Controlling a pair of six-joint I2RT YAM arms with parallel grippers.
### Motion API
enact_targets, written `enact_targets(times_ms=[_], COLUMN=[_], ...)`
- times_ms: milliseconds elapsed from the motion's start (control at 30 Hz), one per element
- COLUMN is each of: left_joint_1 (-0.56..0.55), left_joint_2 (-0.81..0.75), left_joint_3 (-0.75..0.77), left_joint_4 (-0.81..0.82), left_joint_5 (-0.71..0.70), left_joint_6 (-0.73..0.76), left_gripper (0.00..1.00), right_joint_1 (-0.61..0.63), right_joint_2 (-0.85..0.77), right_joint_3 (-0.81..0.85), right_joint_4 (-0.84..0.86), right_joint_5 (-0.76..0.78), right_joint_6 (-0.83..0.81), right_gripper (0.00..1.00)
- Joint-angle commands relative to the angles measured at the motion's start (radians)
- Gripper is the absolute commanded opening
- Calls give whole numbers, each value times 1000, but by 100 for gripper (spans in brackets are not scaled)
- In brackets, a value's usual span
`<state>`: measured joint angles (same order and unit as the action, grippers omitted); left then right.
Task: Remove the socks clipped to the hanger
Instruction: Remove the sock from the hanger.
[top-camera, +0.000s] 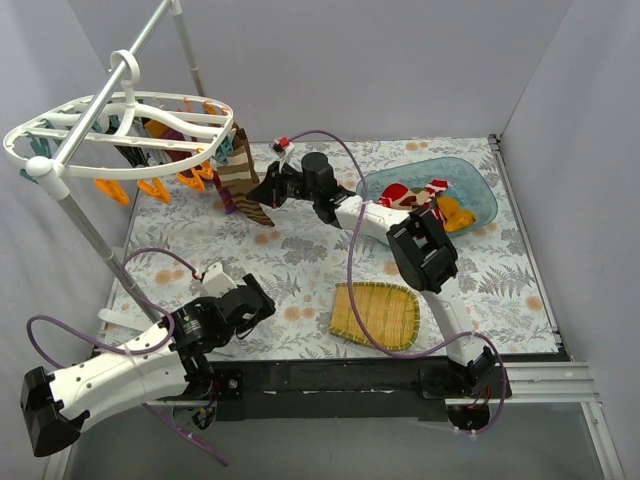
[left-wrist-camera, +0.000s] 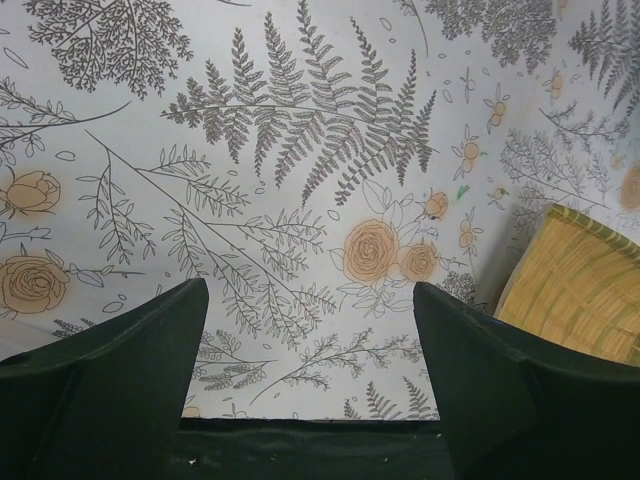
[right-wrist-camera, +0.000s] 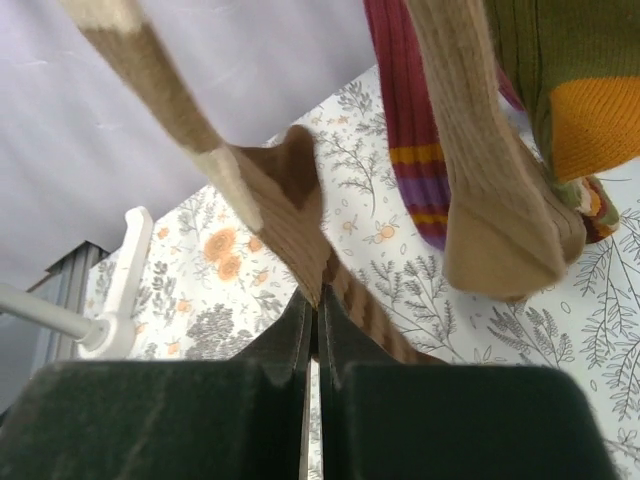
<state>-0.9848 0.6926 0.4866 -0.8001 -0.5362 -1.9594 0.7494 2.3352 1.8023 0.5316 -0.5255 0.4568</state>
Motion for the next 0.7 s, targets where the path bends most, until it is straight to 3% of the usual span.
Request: enact_targets(times_ms=[0,667], left_joint_1=[-2,-2], left_joint_2=[-39,-119], left_joint_3=[50,178], left_joint_4=[10,228], left_joint_5=[-48,-188], left_joint_6=[19,304], left_gripper=[83,85], right_joint_1=[1,44], right_joint_2=[-178,-654], right_joint_3=[-53,-339], right_joint_4=[104,-254], right_joint_5=[-13,-28], right_joint_6=[-7,-145], right_gripper=[1,1])
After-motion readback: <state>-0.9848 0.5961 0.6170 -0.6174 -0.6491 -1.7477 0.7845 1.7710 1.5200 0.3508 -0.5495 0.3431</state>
